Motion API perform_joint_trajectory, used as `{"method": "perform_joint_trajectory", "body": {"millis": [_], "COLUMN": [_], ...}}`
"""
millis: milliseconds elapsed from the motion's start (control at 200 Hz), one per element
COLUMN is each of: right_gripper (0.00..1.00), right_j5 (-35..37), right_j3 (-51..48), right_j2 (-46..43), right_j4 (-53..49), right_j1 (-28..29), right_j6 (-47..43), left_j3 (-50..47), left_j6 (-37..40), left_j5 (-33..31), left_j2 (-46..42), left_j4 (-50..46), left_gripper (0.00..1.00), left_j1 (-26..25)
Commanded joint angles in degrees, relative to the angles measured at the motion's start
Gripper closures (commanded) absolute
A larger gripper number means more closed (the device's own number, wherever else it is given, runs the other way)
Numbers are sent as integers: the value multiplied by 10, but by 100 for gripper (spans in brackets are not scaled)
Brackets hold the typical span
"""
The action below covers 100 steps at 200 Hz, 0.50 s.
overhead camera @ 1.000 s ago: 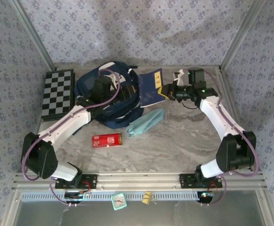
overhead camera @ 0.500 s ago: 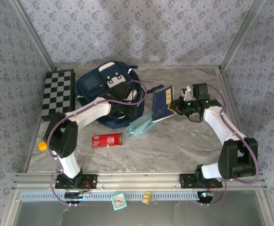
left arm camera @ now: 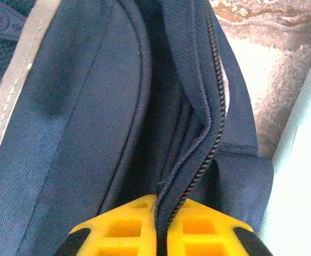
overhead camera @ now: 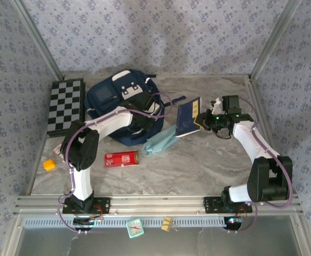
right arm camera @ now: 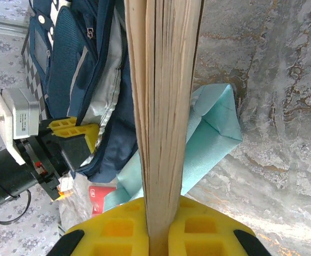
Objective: Pack books, pencil case, and school supplies into a backpack
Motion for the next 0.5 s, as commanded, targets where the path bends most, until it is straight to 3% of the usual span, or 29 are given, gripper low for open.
{"method": "perform_joint_trajectory", "body": {"millis": [0,315,495], "right_gripper": [100,100,100], "right_j5": [-25,-62,-32], "right_j3": [17,35,77], "right_j2": [7,19,92], "right_j4": [6,71,146], "right_j1": [0,80,163], "right_j6": [-7,79,128], "left_j3": [28,103,133], "left_j6": [3,-30,-53], "left_j5": [-10,-120,-124], "left_j2": [-30,-120,-153], "left_j4": [-2,-29,-26], "left_gripper": [99,100,100], "left_j1": [1,8,28]}}
